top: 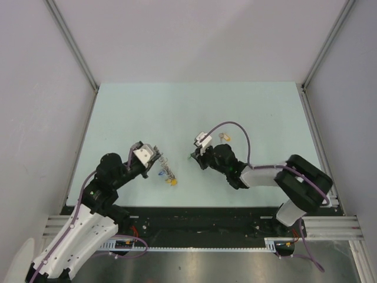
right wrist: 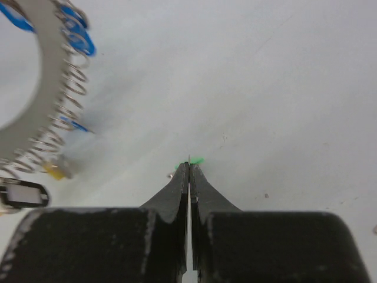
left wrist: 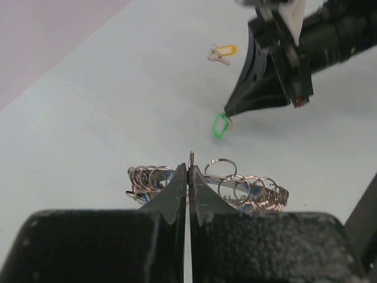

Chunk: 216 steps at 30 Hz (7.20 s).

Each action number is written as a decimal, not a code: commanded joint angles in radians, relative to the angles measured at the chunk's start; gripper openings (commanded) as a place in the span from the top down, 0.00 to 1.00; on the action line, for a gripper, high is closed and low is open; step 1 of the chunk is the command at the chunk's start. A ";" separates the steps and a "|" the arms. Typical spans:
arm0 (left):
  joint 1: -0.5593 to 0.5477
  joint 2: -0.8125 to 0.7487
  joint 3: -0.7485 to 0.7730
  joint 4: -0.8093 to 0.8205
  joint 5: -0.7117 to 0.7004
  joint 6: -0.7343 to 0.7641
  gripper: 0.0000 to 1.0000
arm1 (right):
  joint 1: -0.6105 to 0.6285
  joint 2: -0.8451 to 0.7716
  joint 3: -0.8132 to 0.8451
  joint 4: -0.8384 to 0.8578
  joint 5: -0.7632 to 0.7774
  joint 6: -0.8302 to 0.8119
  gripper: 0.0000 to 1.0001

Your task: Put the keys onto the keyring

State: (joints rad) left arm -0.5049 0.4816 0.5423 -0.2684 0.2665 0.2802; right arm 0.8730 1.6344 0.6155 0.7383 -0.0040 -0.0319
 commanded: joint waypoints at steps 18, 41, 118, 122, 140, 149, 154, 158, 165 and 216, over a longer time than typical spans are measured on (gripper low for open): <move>0.000 0.382 0.200 0.188 0.675 0.159 1.00 | 0.052 -0.693 0.109 -0.727 -0.188 -0.137 1.00; -0.069 0.529 0.133 0.259 0.728 0.143 1.00 | 0.100 -0.647 0.090 -0.712 -0.311 -0.209 1.00; -0.098 0.542 0.142 0.236 0.678 0.154 0.99 | 0.075 -0.594 0.087 -0.725 -0.314 -0.172 1.00; -0.098 0.543 0.142 0.236 0.686 0.154 1.00 | 0.075 -0.597 0.087 -0.723 -0.309 -0.171 1.00; -0.104 0.548 0.145 0.228 0.692 0.160 1.00 | 0.070 -0.590 0.087 -0.720 -0.306 -0.163 1.00; -0.104 0.549 0.146 0.222 0.698 0.163 1.00 | 0.064 -0.590 0.089 -0.718 -0.312 -0.157 1.00; -0.104 0.545 0.146 0.224 0.689 0.163 1.00 | 0.064 -0.588 0.089 -0.725 -0.315 -0.157 1.00; -0.104 0.545 0.146 0.222 0.691 0.162 1.00 | 0.063 -0.591 0.087 -0.723 -0.314 -0.157 1.00; -0.104 0.546 0.146 0.222 0.685 0.162 0.99 | 0.063 -0.596 0.089 -0.723 -0.333 -0.158 1.00; -0.115 0.563 0.157 0.202 0.708 0.168 1.00 | 0.058 -0.608 0.089 -0.711 -0.383 -0.154 1.00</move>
State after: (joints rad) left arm -0.6079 1.0420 0.6666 -0.0772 0.9241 0.4126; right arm 0.9333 1.0500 0.6895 0.0021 -0.3546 -0.1947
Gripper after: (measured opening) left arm 0.007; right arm 0.009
